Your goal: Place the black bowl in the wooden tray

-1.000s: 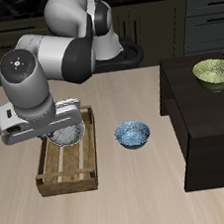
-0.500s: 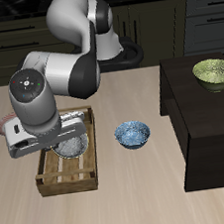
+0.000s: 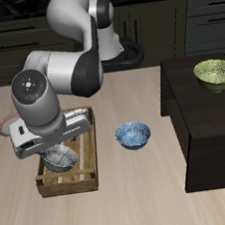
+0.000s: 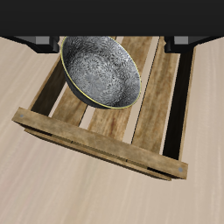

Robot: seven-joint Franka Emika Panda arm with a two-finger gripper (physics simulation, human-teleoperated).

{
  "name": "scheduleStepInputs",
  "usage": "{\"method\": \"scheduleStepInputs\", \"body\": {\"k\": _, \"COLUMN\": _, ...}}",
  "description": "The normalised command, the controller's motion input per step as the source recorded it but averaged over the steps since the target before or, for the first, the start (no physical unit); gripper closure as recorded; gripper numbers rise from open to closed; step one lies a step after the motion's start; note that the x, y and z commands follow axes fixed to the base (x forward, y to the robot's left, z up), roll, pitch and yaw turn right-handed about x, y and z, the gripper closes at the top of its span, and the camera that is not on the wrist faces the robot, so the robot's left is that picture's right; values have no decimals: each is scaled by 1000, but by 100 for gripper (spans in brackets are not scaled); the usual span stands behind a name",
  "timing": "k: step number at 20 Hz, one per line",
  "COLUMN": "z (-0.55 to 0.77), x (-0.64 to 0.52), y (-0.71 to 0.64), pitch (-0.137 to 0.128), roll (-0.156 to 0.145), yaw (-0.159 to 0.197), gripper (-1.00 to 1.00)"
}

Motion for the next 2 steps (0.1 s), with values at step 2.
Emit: {"method": "scheduleStepInputs", "body": {"k": 2, "z": 83, "x": -98, "y": 79, "pitch": 2, "roll": 28, "yaw": 5, "gripper": -100}}
